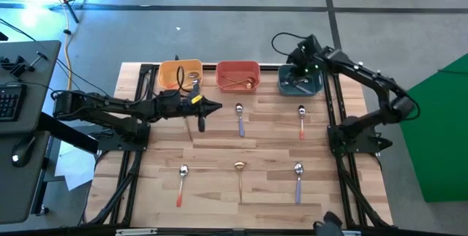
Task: Sort silverware by color (type)
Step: Put the orange spoon into the yellow bin
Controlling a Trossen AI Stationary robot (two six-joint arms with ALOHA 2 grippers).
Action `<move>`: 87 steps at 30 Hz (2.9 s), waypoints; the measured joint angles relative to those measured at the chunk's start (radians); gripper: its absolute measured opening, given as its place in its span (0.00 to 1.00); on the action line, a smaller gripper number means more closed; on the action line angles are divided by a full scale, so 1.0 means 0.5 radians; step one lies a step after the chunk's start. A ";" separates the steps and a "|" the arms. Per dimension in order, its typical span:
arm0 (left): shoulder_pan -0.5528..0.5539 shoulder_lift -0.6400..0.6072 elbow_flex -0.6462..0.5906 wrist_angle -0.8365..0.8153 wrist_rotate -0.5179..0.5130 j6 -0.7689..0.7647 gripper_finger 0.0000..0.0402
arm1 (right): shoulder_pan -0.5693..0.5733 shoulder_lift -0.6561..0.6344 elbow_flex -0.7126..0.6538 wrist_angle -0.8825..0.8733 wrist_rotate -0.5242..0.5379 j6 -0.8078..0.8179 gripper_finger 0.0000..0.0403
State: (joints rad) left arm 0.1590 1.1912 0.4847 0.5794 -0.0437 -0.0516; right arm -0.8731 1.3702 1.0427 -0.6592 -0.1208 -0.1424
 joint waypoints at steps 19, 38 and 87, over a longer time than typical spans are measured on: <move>-0.018 0.000 0.000 0.029 -0.128 0.007 0.02 | 1.147 -0.676 -0.772 -0.357 0.570 1.747 0.30; -0.074 0.000 0.000 0.053 0.066 -0.054 0.02 | 0.990 -0.141 -1.166 0.322 0.750 2.120 0.28; -0.160 1.128 0.670 0.812 0.338 -0.312 0.39 | 1.922 -0.057 -1.172 3.516 0.887 0.125 0.00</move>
State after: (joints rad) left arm 0.0792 1.7551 0.8199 0.9855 0.1255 -0.2078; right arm 0.0879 1.3418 0.4568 1.0988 0.3229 -0.0799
